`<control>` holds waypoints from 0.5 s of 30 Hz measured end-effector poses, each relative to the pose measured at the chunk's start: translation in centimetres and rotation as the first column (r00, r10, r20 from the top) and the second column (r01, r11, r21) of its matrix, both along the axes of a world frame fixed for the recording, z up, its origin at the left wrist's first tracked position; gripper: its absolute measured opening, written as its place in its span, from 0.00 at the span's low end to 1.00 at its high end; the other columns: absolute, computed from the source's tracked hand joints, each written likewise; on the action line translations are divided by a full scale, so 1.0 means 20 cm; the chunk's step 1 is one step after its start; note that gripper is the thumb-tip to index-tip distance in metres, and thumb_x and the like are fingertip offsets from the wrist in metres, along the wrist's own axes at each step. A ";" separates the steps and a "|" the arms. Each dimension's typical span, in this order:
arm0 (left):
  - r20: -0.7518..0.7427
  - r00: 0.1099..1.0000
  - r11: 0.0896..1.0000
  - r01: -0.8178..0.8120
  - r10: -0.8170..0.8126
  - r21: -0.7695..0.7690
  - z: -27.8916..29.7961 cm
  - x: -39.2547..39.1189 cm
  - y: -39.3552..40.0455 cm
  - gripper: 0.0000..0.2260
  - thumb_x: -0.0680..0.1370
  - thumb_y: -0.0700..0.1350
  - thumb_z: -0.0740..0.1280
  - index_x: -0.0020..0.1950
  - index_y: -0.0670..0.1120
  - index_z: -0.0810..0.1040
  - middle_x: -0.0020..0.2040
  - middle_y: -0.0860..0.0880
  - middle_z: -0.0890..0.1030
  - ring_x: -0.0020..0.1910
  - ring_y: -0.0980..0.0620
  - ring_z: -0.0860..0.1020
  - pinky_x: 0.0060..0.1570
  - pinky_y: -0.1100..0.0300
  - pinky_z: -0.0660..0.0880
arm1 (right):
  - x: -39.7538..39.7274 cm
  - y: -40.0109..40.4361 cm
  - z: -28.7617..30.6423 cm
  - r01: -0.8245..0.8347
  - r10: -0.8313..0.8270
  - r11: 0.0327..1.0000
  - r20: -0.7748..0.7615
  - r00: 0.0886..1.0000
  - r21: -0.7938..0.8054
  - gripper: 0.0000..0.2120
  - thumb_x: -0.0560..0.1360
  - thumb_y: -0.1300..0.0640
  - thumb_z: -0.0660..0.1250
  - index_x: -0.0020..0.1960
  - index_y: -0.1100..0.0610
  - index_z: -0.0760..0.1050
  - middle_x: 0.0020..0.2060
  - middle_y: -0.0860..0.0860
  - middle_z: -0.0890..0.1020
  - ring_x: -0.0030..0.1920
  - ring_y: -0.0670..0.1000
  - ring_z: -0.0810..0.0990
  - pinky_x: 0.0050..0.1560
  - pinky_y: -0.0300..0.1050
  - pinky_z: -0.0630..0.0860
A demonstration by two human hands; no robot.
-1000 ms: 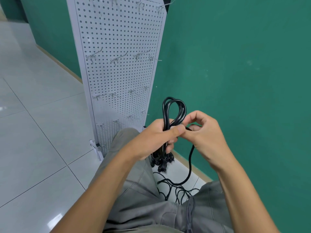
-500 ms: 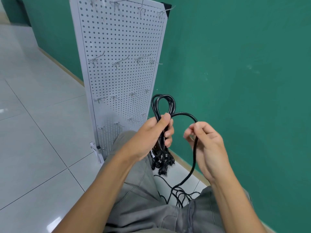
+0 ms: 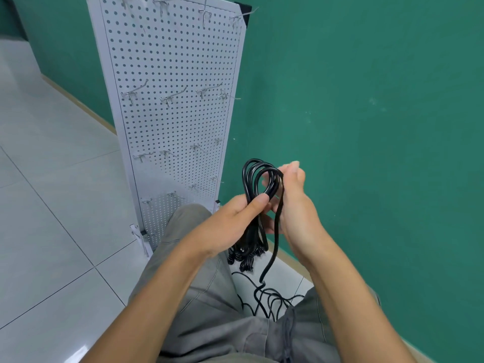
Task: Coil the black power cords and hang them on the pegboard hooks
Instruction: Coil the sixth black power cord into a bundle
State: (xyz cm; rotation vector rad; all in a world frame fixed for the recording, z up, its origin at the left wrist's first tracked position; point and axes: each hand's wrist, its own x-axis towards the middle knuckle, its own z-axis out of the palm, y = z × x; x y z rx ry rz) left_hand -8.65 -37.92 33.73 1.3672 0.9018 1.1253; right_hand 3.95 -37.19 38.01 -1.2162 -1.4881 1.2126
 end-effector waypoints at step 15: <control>0.141 0.967 0.974 0.221 -0.213 -0.044 -0.02 0.00 0.01 0.15 0.88 0.47 0.57 0.53 0.36 0.73 0.38 0.45 0.78 0.37 0.45 0.78 0.44 0.50 0.78 | 0.04 0.05 0.05 -0.152 0.140 0.988 0.235 0.962 0.036 0.19 0.85 0.40 0.50 0.73 0.43 0.63 0.57 0.55 0.80 0.21 0.52 0.74 0.21 0.47 0.76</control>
